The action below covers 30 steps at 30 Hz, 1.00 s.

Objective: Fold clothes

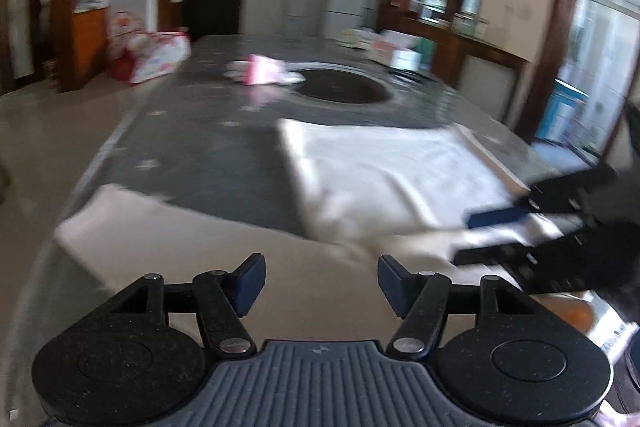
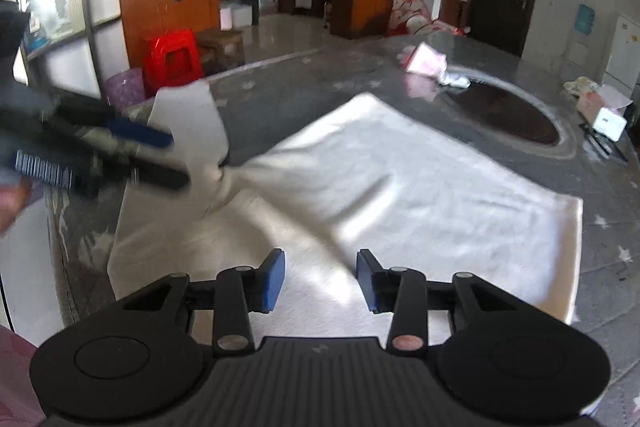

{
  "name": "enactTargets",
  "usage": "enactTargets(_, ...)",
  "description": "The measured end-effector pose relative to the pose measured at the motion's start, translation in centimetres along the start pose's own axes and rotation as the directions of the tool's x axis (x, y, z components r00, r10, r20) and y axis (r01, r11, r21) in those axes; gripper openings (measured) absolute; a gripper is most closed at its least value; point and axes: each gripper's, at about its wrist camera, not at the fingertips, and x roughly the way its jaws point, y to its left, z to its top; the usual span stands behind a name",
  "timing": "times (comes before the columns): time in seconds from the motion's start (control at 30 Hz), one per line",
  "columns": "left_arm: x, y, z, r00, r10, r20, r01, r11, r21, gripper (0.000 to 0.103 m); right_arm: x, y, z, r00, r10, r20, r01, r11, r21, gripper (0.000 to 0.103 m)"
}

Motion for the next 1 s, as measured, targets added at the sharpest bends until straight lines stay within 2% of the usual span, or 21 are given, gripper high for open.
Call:
enactTargets(0.07, -0.4, 1.7, 0.3, 0.996, 0.085, 0.021, -0.085, 0.996, -0.032, 0.066, 0.0, 0.2, 0.0, 1.0, -0.006, 0.005, 0.006, 1.0, -0.004, 0.043)
enactTargets(0.13, -0.4, 3.4, 0.5, 0.984, 0.176, 0.028, -0.174, 0.982, -0.074, 0.067, -0.5, 0.2, 0.2, 1.0, -0.004, 0.014, 0.004, 1.0, -0.001, 0.044)
enactTargets(0.27, 0.2, 7.2, 0.9, 0.949, 0.315, -0.003, -0.31, 0.932, -0.186, 0.068, -1.3, 0.3, 0.4, 1.0, -0.006, 0.026, 0.006, 1.0, -0.008, 0.046)
enactTargets(0.37, 1.0, 9.4, 1.1, 0.921, 0.388, -0.022, -0.382, 0.895, -0.229, 0.068, -1.7, 0.5, 0.4, 1.0, 0.005, 0.028, -0.005, 1.0, -0.002, 0.047)
enactTargets(0.43, 1.6, 10.4, 1.2, 0.916, 0.398, -0.036, -0.395, 0.887, -0.24, 0.068, -2.0, 0.6, 0.4, 1.0, 0.009, 0.029, -0.009, 1.0, -0.001, 0.047)
enactTargets(0.57, 2.8, 11.4, 1.3, 0.92, 0.387, -0.06, -0.388, 0.883, -0.264, 0.067, -2.3, 0.7, 0.4, 0.999, 0.014, 0.033, -0.015, 1.0, 0.003, 0.047)
enactTargets(0.73, 3.6, 11.7, 1.4, 0.923, 0.382, -0.052, -0.382, 0.886, -0.262, 0.046, -2.6, 0.7, 0.3, 0.999, 0.011, 0.035, -0.012, 1.0, 0.015, 0.047)
enactTargets(0.8, 3.5, 11.9, 1.5, 0.928, 0.371, -0.044, -0.369, 0.891, -0.266, 0.025, -2.7, 0.6, 0.2, 0.999, 0.009, 0.034, -0.01, 1.0, 0.02, 0.047)
enactTargets(0.87, 3.5, 12.2, 1.7, 0.937, 0.346, -0.039, -0.343, 0.897, -0.281, 0.014, -2.9, 0.5, 0.0, 0.999, 0.005, 0.034, -0.006, 1.0, 0.028, 0.047)
enactTargets(0.9, 3.4, 12.3, 1.7, 0.943, 0.332, -0.036, -0.328, 0.899, -0.29, 0.011, -3.0, 0.4, 0.0, 0.999, 0.004, 0.035, -0.005, 0.999, 0.032, 0.047)
enactTargets(1.0, 2.3, 11.5, 2.2, 0.955, 0.296, 0.005, -0.282, 0.914, -0.293, 0.01, -3.6, 0.1, -0.2, 0.999, -0.003, 0.046, 0.001, 0.999, 0.044, 0.047)
